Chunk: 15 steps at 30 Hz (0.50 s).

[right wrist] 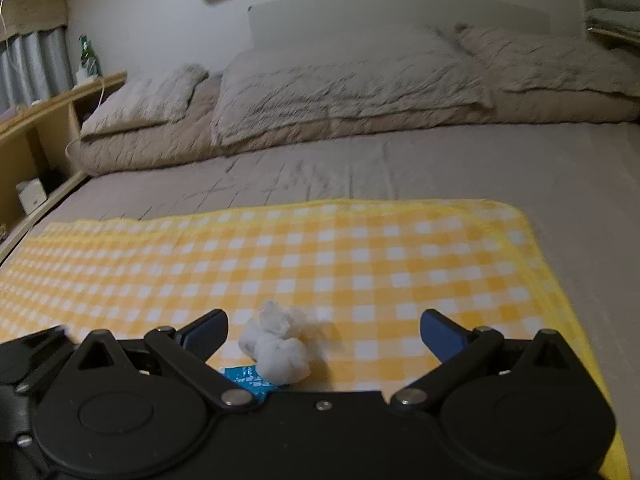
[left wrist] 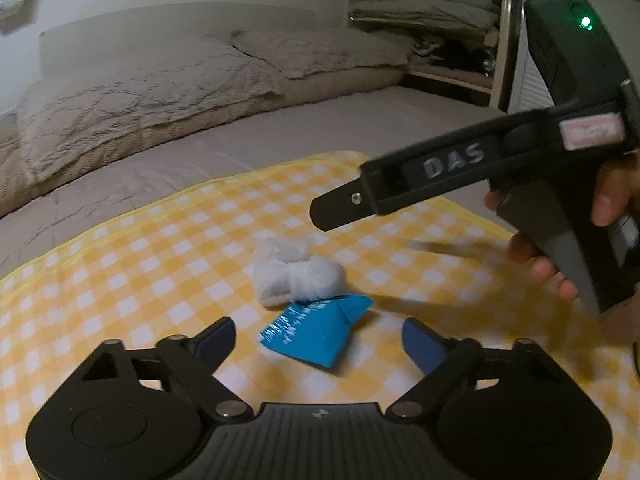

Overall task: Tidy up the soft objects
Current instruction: 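Grasp the white plush with the right tool while the left tool grasps the blue packet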

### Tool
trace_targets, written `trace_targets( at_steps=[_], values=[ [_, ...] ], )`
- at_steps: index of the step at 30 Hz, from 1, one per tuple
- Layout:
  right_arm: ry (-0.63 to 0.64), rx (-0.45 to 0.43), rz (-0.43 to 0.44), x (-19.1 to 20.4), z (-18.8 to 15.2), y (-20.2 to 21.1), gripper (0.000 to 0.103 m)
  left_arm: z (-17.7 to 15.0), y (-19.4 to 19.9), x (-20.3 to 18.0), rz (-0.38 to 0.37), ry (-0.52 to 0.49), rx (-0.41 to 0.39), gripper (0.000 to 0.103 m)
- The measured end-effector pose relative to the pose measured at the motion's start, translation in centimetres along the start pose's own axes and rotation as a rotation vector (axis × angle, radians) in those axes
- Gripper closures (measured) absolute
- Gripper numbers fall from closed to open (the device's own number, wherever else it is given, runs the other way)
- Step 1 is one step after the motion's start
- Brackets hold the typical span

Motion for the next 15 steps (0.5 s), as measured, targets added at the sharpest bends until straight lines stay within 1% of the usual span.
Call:
trace_targets(
  at_steps=[2,4,5,6,9,12,15],
  values=[
    [-0.02,0.009,0.036,0.1,0.1,-0.8,0.0,0.3,-1.0,0.7,-0.025,-0.022,0.014,0.02],
    [-0.054,0.015,0.056,-0.1,0.2,-1.6,0.001,0.6,-2.0,1.1,-0.053,-0.059,0.028,0.021],
    [-0.061,0.02,0.068,0.0,0.2,-2.0,0.005,0.7,-2.3,1.3,-0.067,-0.071,0.035,0.022],
    [-0.063,0.026,0.082,0.0,0.3,-2.4,0.011,0.7,-2.7,1.5,-0.082,-0.082,0.047,0.024],
    [-0.056,0.055,0.12,0.4,0.1,-3.6,0.019,0.7,-3.8,2.0,-0.107,-0.095,0.076,0.029],
    [-0.04,0.086,0.14,1.1,-0.2,-4.8,0.028,0.7,-4.5,2.5,-0.131,-0.075,0.09,0.033],
    [-0.013,0.122,0.169,2.1,-0.7,-5.8,0.033,0.6,-4.9,2.8,-0.149,-0.052,0.099,0.035]
  ],
)
Point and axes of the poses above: each gripper's, at about its wrist camera, not at the fingertips, and y roughly against the way its jaws point, x to its left, z to its top, the point moved 7 cm from there along -y, roughly the way its jaws point, and after that the axes turned 13 degrees about y, right-handed, at the moved point
